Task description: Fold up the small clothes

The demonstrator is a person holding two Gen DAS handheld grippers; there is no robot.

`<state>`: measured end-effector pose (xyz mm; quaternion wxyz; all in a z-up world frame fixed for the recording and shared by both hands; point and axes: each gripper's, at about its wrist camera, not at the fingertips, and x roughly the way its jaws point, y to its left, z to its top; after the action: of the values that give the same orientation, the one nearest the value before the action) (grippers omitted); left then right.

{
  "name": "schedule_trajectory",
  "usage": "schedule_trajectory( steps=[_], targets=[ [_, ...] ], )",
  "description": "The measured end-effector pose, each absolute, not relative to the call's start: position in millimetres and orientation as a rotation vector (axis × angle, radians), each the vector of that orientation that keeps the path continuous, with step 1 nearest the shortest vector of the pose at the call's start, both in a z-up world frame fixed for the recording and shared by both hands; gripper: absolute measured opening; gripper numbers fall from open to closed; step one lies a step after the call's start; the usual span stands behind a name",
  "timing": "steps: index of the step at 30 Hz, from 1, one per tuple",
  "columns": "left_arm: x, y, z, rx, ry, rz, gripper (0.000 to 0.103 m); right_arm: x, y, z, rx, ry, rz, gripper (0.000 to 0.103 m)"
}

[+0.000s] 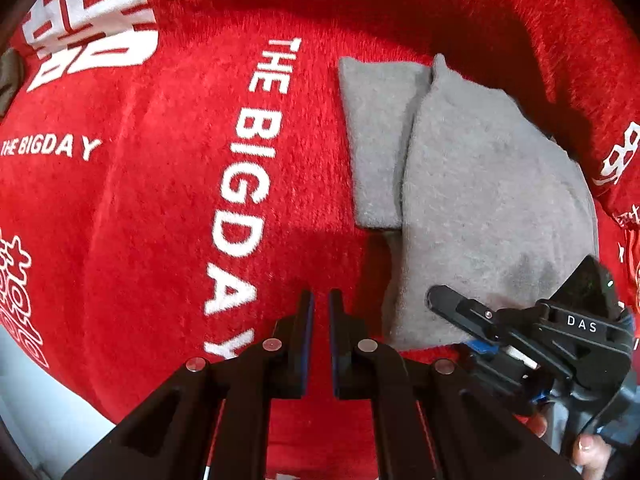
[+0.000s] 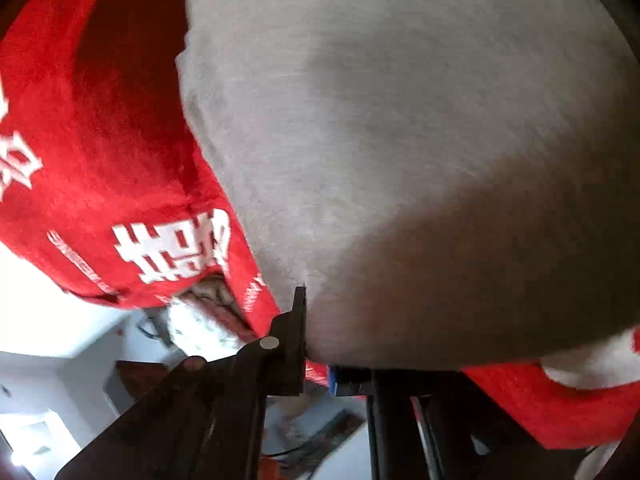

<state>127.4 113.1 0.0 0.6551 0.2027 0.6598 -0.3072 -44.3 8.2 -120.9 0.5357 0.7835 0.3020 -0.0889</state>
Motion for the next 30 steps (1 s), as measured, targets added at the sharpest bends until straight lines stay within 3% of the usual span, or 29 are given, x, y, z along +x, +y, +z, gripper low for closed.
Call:
schedule_trajectory(
  steps=[11, 18, 19, 20, 21, 22, 30],
  targets=[
    [133.8, 111.4, -5.0, 0.478, 1.486, -0.687, 0.008, -35.2, 20.1, -101.8, 1.639, 1.033, -0.147, 0.012],
    [137.5, 111.3, -4.3, 0.412, 1.49, -0.678, 0.008, -65.3, 7.9, -70.0, 1.478, 1.085, -0.166, 0.016],
    [136.4, 110.4, -4.2, 0.411, 1.49, -0.686, 0.033, -68.8, 5.3, -66.6, 1.464, 1.086, -0.175, 0.027],
    [135.4, 108.6, -4.5, 0.412, 1.496, -0.695, 0.101, -74.3, 1.5, -62.4, 1.444, 1.086, -0.192, 0.04],
    [133.7, 107.5, -6.5, 0.397, 1.488, -0.704, 0.098, -77.4, -2.3, -60.1, 1.437, 1.083, -0.203, 0.046],
    [131.9, 106.7, -8.6, 0.386, 1.476, -0.714, 0.103, -82.4, -6.3, -56.5, 1.425, 1.072, -0.216, 0.053],
    [131.4, 86.4, -38.2, 0.431, 1.428, -0.706, 0.103, -81.9, -28.8, -28.7, 1.327, 1.03, -0.3, 0.054]
  ],
)
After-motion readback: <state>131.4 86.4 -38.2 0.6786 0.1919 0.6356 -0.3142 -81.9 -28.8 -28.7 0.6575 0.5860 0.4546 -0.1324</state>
